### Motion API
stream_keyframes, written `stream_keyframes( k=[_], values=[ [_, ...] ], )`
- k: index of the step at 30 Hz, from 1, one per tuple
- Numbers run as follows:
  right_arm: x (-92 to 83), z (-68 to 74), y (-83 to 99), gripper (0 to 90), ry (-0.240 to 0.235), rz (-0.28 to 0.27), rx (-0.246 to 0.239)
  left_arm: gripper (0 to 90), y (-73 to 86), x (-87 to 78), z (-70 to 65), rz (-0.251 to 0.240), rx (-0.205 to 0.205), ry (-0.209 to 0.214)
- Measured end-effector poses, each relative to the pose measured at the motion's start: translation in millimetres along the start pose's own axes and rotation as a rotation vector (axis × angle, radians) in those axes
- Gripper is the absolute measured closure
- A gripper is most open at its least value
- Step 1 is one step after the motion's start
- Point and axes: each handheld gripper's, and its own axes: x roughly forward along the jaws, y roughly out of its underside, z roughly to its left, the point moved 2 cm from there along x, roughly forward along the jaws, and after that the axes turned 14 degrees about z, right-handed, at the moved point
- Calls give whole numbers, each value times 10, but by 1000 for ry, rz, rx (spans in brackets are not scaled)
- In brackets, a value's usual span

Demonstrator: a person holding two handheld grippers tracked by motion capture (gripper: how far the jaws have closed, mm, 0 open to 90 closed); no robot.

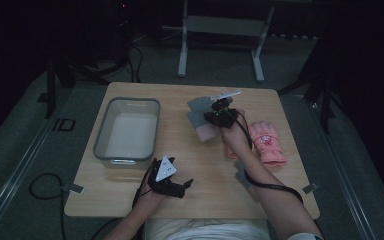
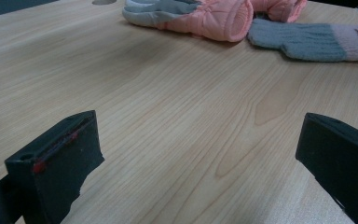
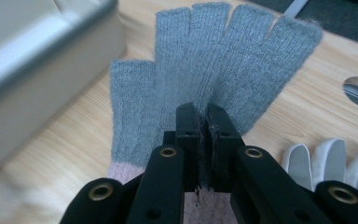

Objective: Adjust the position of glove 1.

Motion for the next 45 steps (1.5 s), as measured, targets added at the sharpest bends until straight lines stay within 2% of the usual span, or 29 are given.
stream_keyframes(
  k=[2, 6, 12, 14, 17, 19, 21, 22, 24, 29, 32, 34, 35, 39, 40, 43, 45],
  values=[
    [-133, 55, 48, 854, 13, -29, 21, 0, -1, 2, -1, 1, 0, -1],
    [-342, 157, 193, 854, 10, -79, 70, 0, -3, 5, -4, 3, 0, -6],
    [-424, 285, 509, 854, 28, -110, 134, 0, -2, 5, -5, 3, 1, -8],
    [-398, 323, 634, 854, 39, -113, 161, 0, -2, 5, -5, 3, 1, -8],
    [-353, 425, 814, 854, 26, -117, 190, 0, -1, 3, -2, 2, -1, -7],
    [-328, 478, 905, 854, 47, -125, 197, 0, -1, 2, 0, 2, -1, -6],
    [-292, 499, 979, 854, 47, -130, 221, 0, 0, 0, 1, 0, -1, -7],
    [-264, 510, 1016, 854, 55, -124, 223, 0, 0, -1, 0, 0, 2, -8],
    [-204, 526, 1100, 854, 43, -110, 239, 0, 2, -4, -3, -3, 4, -10],
    [-70, 633, 1434, 854, 26, -72, 265, 0, 4, -8, 2, -4, 0, -7],
    [8, 679, 1612, 853, 9, -52, 298, 0, 5, -8, 1, -4, 1, -9],
    [31, 692, 1663, 854, 9, -48, 306, 0, 5, -8, 0, -4, 2, -9],
    [73, 728, 1765, 853, 12, -34, 319, 0, 5, -9, 1, -4, 2, -9],
    [107, 695, 1847, 853, 29, -30, 352, 0, 5, -8, 1, -4, 2, -9],
    [119, 674, 1864, 852, 24, -33, 375, 0, 4, -7, 0, -4, 2, -9],
    [196, 659, 1879, 846, 15, -20, 388, 0, 4, -7, 0, -4, 2, -9],
    [222, 664, 1871, 840, 23, -20, 375, 0, 4, -6, 1, -3, 0, -10]
  ],
)
